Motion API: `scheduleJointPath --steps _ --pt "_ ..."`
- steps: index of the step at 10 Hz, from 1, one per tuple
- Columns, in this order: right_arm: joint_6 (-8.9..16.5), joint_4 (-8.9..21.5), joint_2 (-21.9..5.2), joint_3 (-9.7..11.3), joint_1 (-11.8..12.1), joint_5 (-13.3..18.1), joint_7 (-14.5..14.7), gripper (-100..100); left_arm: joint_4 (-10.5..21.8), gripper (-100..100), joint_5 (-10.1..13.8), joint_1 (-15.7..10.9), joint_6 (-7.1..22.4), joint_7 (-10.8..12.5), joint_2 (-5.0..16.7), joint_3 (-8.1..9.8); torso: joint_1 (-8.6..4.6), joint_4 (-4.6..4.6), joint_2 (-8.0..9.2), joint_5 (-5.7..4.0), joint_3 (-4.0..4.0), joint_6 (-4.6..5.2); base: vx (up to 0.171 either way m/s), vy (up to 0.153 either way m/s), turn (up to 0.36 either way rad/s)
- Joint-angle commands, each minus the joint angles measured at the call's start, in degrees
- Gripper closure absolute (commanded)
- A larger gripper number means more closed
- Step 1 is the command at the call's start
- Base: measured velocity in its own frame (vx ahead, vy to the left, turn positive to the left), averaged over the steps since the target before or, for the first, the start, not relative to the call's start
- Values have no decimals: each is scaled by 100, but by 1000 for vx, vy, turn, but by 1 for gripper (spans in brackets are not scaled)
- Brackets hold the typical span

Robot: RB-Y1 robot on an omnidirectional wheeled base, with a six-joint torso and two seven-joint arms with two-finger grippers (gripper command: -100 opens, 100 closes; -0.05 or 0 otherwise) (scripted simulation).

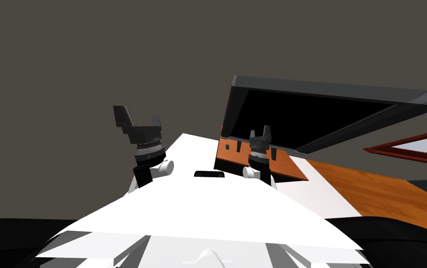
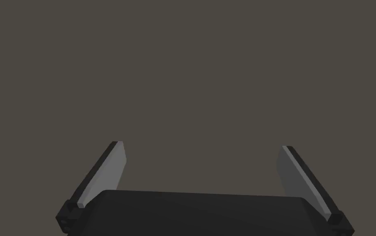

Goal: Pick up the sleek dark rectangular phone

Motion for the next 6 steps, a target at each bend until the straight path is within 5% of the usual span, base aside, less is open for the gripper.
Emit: scheduleJointPath --steps 1,6 --pt "60 47 -197 -21 -14 -52 -21 -100 0 0 0 0 0 0 0 0 0 0 0 0 0 0 8 33 9" --pt "548 458 -880 -173 -124 -466 -209 -100 0 0 0 0 0 0 -1 -1 55 -2 -10 12 -6 -1 17 130 13"
